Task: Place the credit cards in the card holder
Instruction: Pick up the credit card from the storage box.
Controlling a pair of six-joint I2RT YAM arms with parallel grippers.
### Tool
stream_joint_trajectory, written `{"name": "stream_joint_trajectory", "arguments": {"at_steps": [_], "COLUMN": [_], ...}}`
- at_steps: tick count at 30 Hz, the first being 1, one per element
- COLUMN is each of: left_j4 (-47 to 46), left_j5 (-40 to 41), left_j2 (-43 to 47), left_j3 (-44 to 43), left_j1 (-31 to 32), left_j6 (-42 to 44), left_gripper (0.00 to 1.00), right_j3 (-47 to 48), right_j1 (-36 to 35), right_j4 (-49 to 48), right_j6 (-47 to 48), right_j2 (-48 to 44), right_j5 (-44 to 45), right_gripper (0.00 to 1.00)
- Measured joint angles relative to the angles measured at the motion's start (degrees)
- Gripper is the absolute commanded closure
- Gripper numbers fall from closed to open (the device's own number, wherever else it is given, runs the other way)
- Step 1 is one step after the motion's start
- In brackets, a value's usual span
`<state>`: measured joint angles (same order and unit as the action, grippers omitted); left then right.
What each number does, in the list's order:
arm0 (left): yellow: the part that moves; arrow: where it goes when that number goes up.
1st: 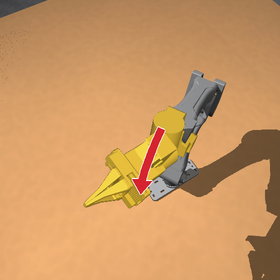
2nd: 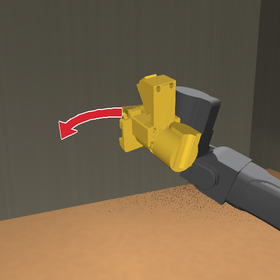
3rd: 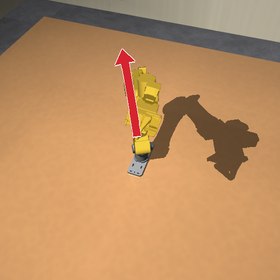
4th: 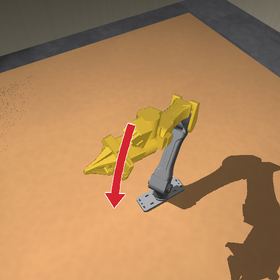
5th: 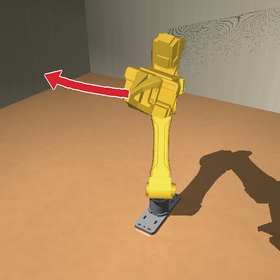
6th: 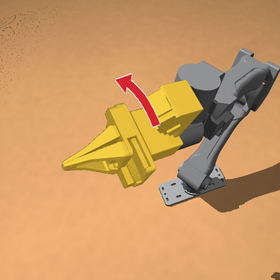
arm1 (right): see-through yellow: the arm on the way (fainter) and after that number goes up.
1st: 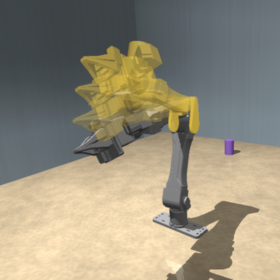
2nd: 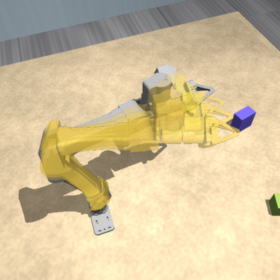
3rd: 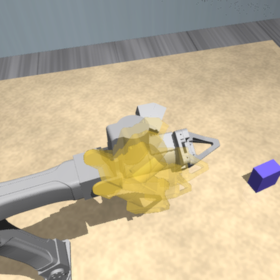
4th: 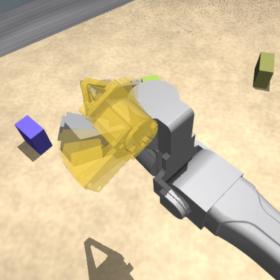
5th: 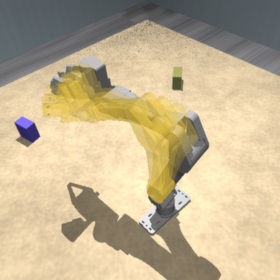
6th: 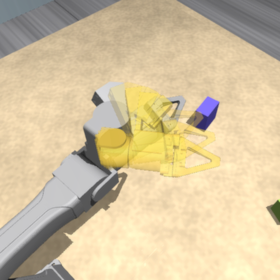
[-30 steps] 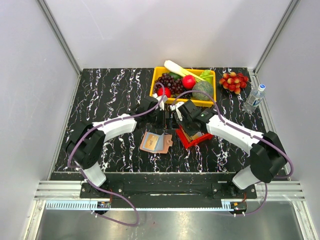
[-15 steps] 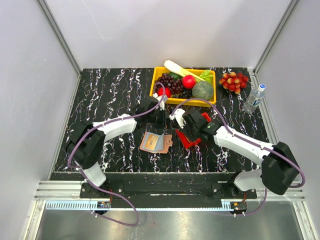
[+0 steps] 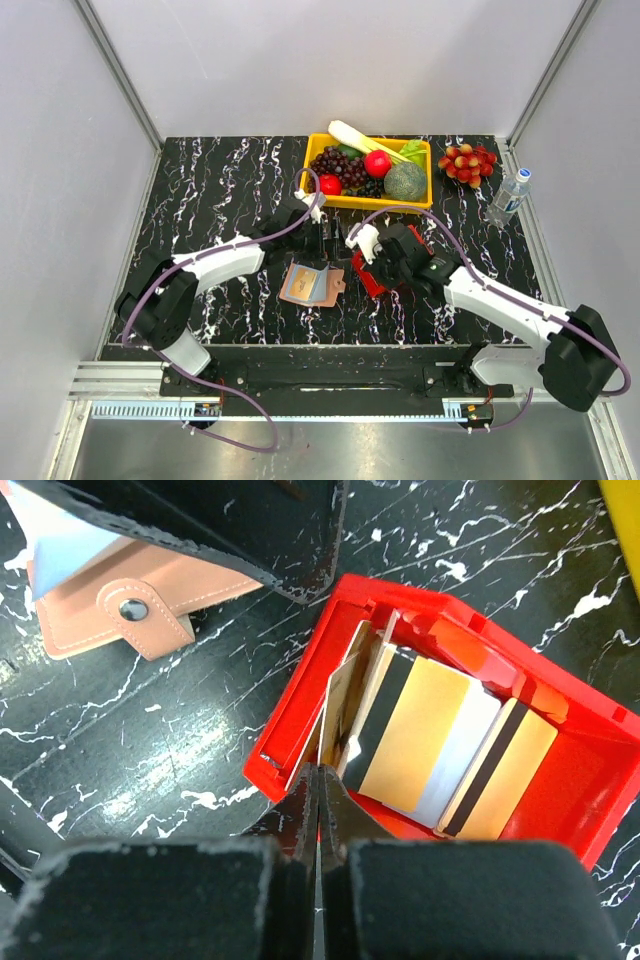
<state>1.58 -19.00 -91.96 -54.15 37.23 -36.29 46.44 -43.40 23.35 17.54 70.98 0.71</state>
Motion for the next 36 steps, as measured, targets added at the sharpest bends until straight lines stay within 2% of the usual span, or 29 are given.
{"name": "stream_joint_trajectory", "arguments": {"at_steps": [10,18,36], "left_j4": [-1.33,-1.31,-1.31], "left_j5": [0.39,0.35,0.28], "left_j2": [0.15,0.15,0.15], "left_j3": [0.20,0.20,0.20], "left_j1": [-0.48,-0.48,-0.48], "left_j6": [-1.07,-1.11,-1.11], "left_gripper": [0.01,0.01,0.01], "right_j3": [-0.98,-0.68,0.37], "right_j1": [0.00,0.00,0.00], "right_j4": [-2.73,-2.49,-2.40], "right_j6": [-0.26,-1.49,-2.12], "right_j2": [-1.11,1.62,-0.96], "right_j5": [0.22,7.02,12.20], "right_gripper": [1.00,1.00,1.00]}}
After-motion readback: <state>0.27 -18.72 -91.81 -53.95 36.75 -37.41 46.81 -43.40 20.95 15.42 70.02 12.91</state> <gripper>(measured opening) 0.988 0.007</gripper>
